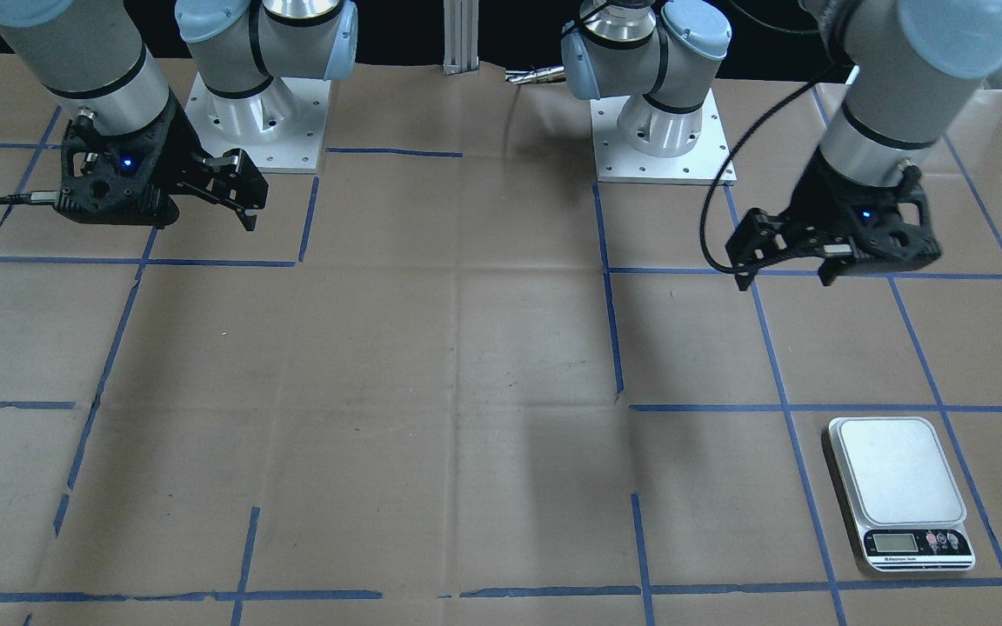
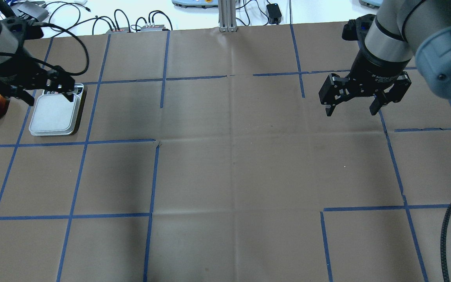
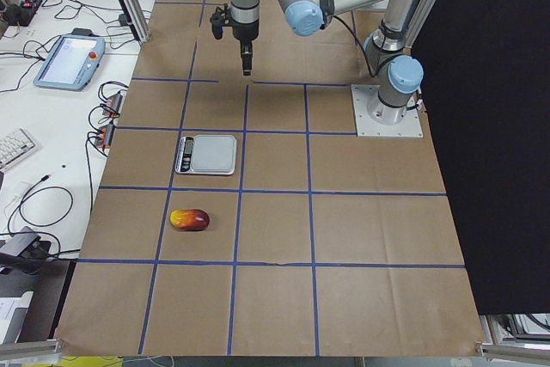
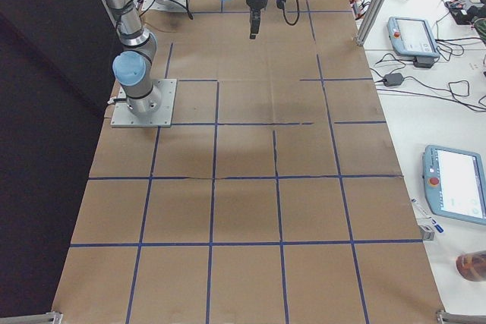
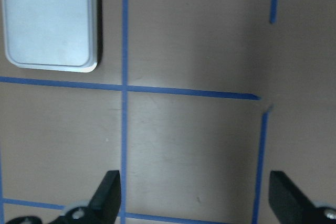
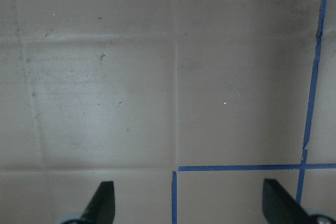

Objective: Weigh mango
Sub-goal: 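Lower the left gripper over the red-yellow mango and close on it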

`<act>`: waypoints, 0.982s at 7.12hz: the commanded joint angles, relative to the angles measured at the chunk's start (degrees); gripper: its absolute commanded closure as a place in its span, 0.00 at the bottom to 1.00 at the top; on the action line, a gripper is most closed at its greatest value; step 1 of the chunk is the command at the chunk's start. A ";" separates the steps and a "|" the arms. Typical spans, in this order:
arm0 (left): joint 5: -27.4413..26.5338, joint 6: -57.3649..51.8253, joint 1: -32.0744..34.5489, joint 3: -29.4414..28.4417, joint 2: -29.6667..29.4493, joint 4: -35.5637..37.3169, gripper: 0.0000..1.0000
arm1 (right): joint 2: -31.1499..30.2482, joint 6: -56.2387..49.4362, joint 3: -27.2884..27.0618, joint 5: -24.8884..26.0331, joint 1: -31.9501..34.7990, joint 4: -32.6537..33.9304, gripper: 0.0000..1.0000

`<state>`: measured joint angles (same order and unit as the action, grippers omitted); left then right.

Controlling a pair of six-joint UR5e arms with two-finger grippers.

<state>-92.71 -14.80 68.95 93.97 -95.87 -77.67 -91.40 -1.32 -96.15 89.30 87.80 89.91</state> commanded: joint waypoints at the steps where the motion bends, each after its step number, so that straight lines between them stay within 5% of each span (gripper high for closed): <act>1: -0.54 -12.21 -9.76 -12.06 -13.65 0.68 0.00 | 0.00 0.00 0.00 0.00 0.00 0.00 0.00; 4: -0.01 -15.88 -17.15 -34.66 -36.07 0.68 0.00 | 0.00 0.00 0.00 0.00 0.00 0.00 0.00; 7: 0.08 -16.31 -19.72 -43.15 -46.75 3.12 0.00 | 0.00 0.00 0.00 0.00 0.00 0.00 0.00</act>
<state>-92.67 -30.97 50.13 53.47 -138.92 -76.06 -91.40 -1.32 -96.15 89.30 87.80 89.91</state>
